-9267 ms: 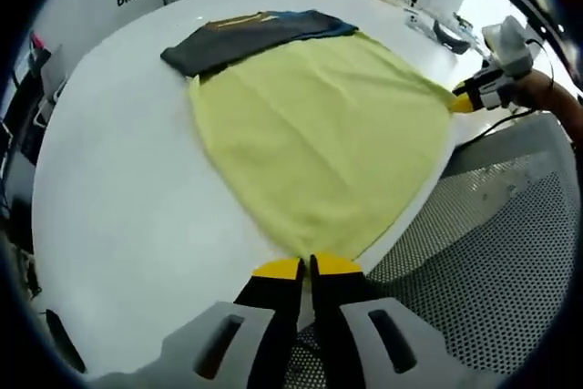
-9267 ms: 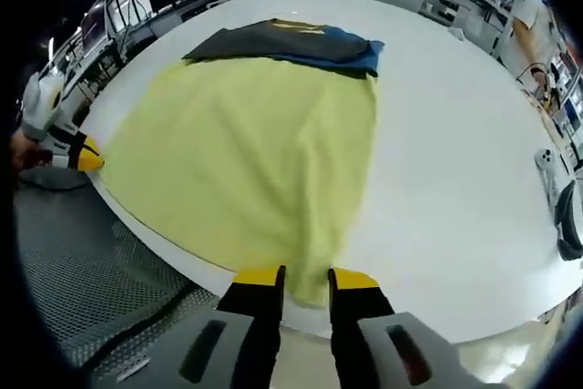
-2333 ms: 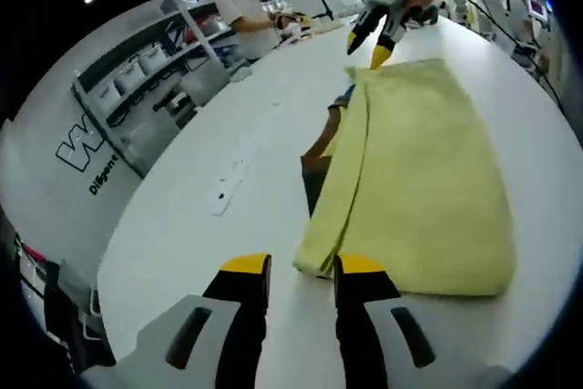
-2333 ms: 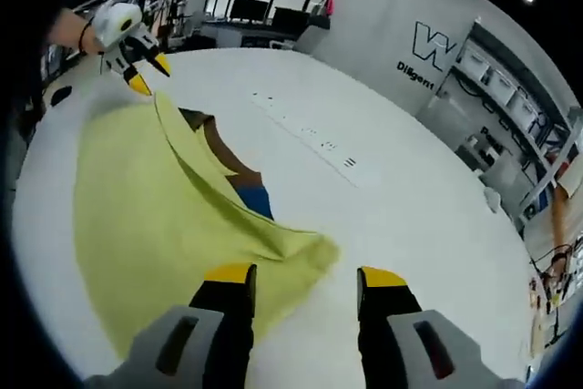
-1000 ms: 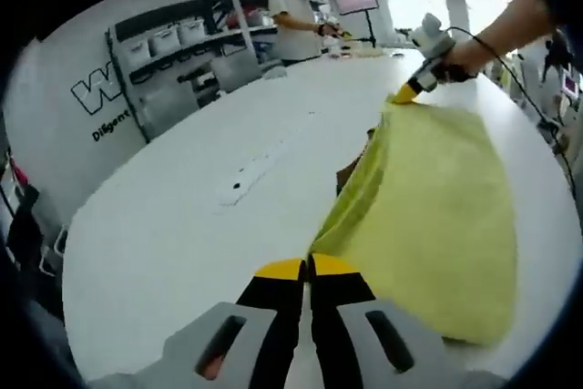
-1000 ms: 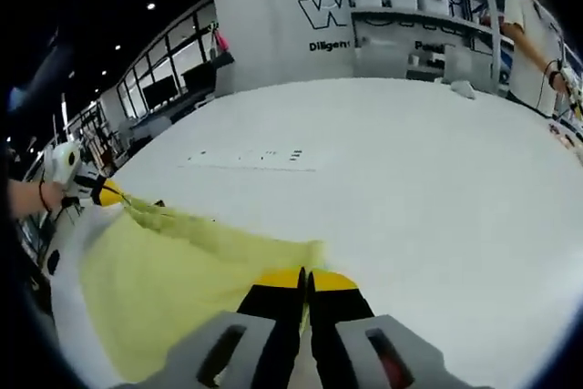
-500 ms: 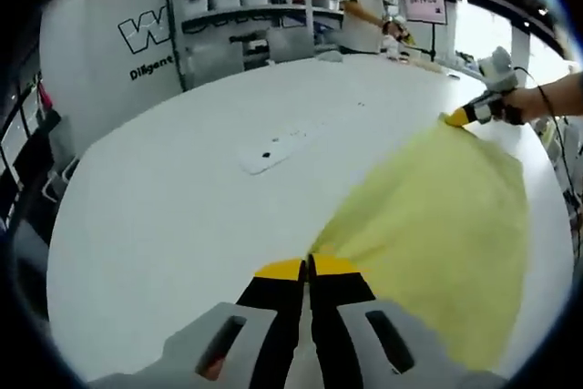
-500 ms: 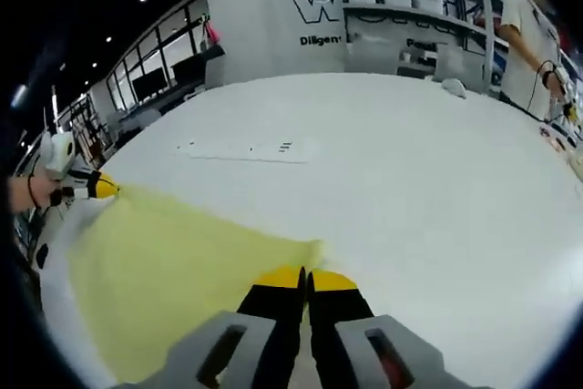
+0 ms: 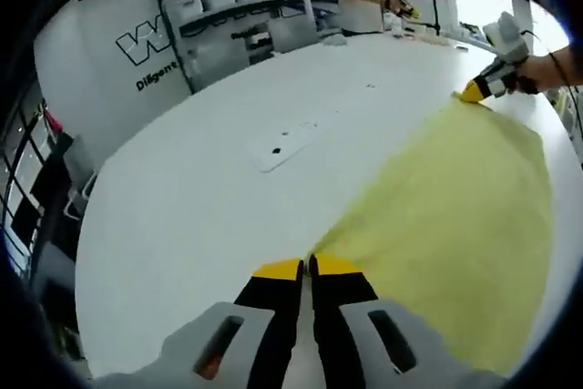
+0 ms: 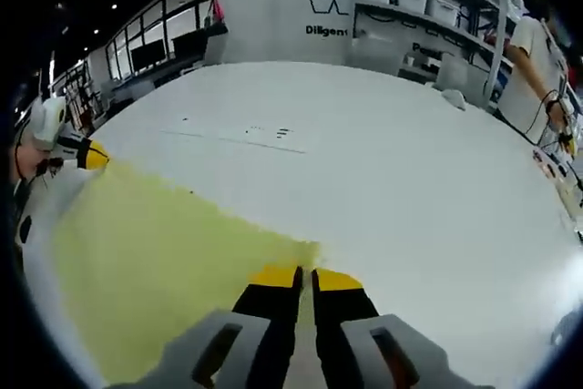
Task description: Fold the garment on the visible template until the final outline fits inside the template.
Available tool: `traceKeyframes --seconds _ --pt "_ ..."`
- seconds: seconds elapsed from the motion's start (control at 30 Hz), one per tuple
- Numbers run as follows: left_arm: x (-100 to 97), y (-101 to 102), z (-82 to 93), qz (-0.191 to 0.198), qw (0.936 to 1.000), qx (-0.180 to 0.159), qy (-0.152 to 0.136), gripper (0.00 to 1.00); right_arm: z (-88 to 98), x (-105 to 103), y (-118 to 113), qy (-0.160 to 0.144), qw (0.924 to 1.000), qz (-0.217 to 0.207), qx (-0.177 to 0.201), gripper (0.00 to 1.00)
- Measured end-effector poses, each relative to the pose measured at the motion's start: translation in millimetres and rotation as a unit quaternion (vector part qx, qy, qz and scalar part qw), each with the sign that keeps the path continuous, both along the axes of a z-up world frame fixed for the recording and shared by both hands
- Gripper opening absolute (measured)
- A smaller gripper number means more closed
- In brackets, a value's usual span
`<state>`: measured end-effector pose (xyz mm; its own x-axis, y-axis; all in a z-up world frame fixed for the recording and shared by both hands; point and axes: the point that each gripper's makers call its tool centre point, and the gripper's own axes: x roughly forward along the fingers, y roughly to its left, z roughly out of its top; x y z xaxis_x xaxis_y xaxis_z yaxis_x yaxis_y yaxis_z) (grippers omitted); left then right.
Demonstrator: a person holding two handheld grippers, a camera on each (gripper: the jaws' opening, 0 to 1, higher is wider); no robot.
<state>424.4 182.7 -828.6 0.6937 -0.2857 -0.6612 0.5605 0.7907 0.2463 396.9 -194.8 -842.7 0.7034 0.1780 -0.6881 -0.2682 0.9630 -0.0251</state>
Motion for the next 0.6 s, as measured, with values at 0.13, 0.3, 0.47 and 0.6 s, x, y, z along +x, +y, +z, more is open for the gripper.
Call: traceKeyframes --seconds 0.13,0.3,0.47,0.6 --pt "-2.1 11 2.3 0.014 0.9997 -0.014 0.010 0.03 12.4 2 -14 -0.021 0.9970 -0.055 0.051 0.00" --pt "-13.4 12 8.4 0.009 0.9996 -0.025 0.011 0.03 17.4 -10 -9 -0.022 0.9978 -0.037 0.050 0.00" --pt "-32.5 4 13.6 0.003 0.9986 -0.051 0.013 0.03 26.7 -23 5 -0.038 0.9970 -0.022 0.064 0.05" --pt "-42.9 0 13.3 0.006 0.9972 -0.073 0.016 0.03 29.7 -31 8 -0.043 0.9967 -0.019 0.066 0.05"
